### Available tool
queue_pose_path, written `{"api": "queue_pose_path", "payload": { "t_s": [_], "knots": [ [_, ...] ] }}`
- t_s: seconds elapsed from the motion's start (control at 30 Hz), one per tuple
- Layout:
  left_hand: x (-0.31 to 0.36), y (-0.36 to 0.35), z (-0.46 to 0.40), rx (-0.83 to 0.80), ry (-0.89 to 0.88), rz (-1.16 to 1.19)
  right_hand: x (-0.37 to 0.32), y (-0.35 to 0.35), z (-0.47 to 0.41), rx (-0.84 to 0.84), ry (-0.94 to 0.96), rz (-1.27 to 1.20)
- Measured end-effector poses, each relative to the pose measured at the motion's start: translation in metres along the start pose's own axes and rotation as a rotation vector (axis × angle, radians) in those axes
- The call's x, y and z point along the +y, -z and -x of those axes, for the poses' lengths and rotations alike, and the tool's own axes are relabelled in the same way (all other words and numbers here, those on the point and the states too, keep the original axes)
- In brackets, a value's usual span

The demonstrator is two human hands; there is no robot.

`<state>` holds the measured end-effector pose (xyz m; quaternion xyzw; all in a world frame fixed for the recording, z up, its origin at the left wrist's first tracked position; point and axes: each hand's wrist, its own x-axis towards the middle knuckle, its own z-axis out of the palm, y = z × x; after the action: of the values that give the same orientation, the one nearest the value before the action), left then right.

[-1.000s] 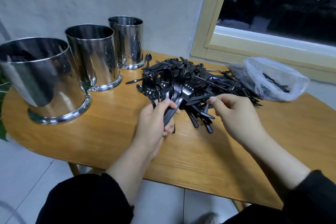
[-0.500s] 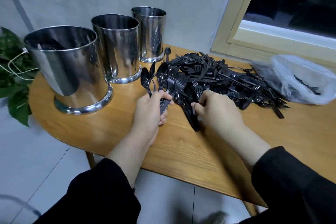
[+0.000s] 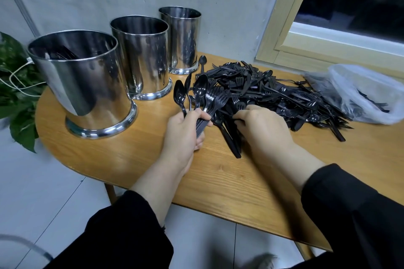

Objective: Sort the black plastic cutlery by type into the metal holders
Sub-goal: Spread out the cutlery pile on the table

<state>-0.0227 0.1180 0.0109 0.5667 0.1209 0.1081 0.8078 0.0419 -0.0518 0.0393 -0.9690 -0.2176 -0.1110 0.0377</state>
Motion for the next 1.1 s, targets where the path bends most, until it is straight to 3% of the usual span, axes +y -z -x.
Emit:
{"api": "queue_pose_path", "payload": {
  "t_s": [0.23,0.37,0.7,0.87,1.1],
  "knots": [
    [-0.001,0.001,-0.001,-0.010,-0.003,-0.012,0.026,0.039,0.015,0.021,-0.151,-0.363],
    [-0.002,0.002,-0.002,-0.010,-0.002,-0.011,0.039,0.064,0.030,0.052,-0.148,-0.459],
    [0.000,0.001,0.000,-0.004,0.012,-0.005,0.039,0.086,0.022,0.313,-0.032,-0.451],
    [-0.001,0.002,0.000,-0.026,0.026,-0.014,0.015,0.084,0.005,0.269,0.127,-0.407],
    [-0.001,0.004,0.001,-0.143,-0.031,-0.018,-0.022,0.072,-0.018,0.290,0.210,-0.370]
  ]
}}
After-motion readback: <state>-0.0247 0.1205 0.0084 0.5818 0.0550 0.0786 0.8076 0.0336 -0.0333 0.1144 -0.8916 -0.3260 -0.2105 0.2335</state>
